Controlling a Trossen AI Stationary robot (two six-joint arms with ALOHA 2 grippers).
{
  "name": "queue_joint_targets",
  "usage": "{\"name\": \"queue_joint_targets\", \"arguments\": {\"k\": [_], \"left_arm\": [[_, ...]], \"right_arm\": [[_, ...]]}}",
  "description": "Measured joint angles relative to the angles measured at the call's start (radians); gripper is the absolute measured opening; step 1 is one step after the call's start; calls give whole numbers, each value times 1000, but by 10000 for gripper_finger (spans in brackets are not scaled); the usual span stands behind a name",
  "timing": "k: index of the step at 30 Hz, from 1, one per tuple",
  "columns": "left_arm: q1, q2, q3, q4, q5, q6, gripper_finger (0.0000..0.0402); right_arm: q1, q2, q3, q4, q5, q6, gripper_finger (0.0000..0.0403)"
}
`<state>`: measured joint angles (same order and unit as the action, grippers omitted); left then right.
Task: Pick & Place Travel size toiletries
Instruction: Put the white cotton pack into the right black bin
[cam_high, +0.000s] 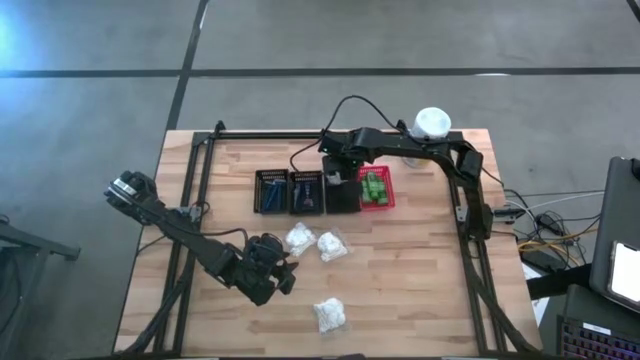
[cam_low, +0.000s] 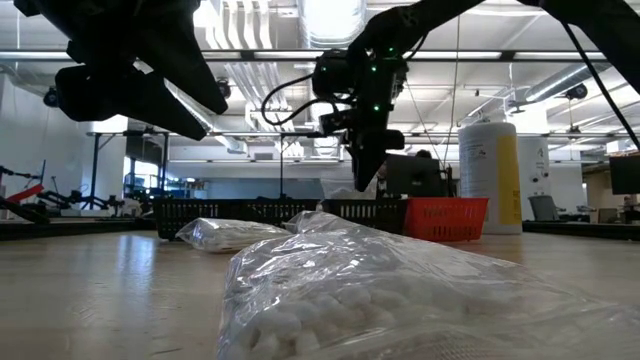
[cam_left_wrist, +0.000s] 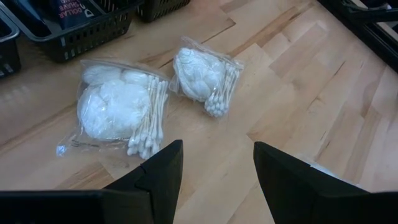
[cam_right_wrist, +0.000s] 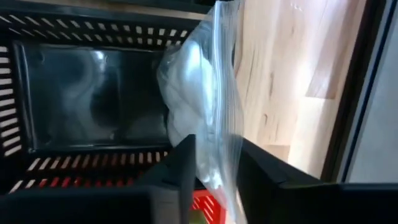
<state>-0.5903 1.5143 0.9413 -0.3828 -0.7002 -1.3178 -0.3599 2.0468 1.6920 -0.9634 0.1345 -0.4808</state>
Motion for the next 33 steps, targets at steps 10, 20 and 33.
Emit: {"name": "queue_joint_targets", "arguments": {"k": [10, 20, 33], "left_arm": [[0, 0, 0, 0, 0, 0, 202], [0, 0, 0, 0, 0, 11, 202], [0, 0, 0, -3, 12, 182, 202]], "right_arm": [[0, -18, 33, 3, 78, -9, 194], [21, -146, 55, -35, 46, 128, 233], [251, -362, -85, -182, -270, 665, 239]]}}
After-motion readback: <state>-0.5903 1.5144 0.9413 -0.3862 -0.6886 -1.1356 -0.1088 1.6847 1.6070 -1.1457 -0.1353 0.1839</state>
